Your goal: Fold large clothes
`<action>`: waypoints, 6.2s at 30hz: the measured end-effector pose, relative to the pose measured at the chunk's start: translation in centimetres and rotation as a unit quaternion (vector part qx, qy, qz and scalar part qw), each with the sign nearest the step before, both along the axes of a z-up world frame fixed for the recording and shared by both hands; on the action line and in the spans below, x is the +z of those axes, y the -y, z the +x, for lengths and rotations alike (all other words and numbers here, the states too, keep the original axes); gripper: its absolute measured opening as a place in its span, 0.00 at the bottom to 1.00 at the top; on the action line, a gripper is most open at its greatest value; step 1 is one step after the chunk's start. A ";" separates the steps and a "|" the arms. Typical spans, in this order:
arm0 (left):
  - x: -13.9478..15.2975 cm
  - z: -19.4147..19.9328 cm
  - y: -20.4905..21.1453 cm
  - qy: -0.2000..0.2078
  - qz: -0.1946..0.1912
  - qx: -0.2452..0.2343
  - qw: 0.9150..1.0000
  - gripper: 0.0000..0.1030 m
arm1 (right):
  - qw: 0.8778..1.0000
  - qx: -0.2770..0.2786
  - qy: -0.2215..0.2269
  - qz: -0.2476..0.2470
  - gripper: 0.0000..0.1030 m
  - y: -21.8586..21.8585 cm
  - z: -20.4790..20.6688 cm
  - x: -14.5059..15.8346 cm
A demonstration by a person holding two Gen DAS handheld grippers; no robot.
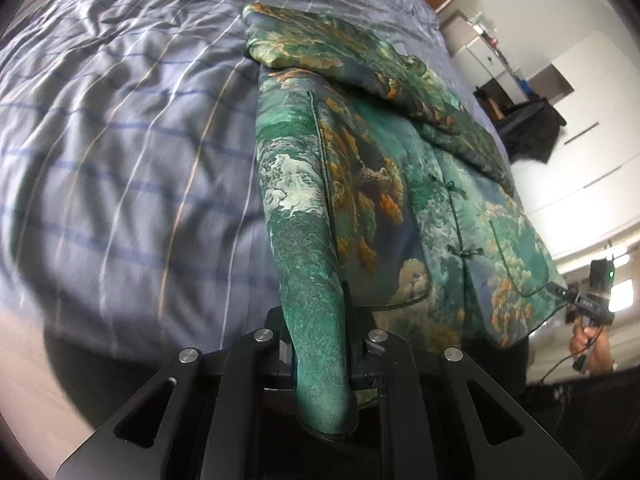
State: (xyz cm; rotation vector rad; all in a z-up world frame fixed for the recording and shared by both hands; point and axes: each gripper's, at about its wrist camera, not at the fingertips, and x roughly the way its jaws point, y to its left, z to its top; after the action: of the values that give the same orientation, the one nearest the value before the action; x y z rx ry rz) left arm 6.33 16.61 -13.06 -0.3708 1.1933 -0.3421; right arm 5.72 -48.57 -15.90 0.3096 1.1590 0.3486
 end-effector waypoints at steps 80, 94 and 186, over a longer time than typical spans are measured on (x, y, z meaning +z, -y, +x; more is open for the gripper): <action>-6.3 32.1 4.6 0.185 0.187 0.105 0.959 0.17 | 0.947 -0.124 0.146 -0.257 0.12 -5.6 35.2 -6.0; -6.1 31.9 4.4 0.181 0.173 0.114 0.962 0.37 | 0.955 -0.135 0.135 -0.227 0.16 -5.5 35.7 -7.3; -4.7 7.0 23.4 0.177 0.216 -0.164 0.946 0.96 | 0.977 -0.099 0.174 -0.068 0.64 -12.1 2.6 -4.0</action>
State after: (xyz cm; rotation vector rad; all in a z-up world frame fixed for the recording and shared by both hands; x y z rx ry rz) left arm 13.34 -6.82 -17.73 0.2686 0.9384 -0.4022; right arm 8.29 -36.51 -19.93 0.2308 0.7940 0.1393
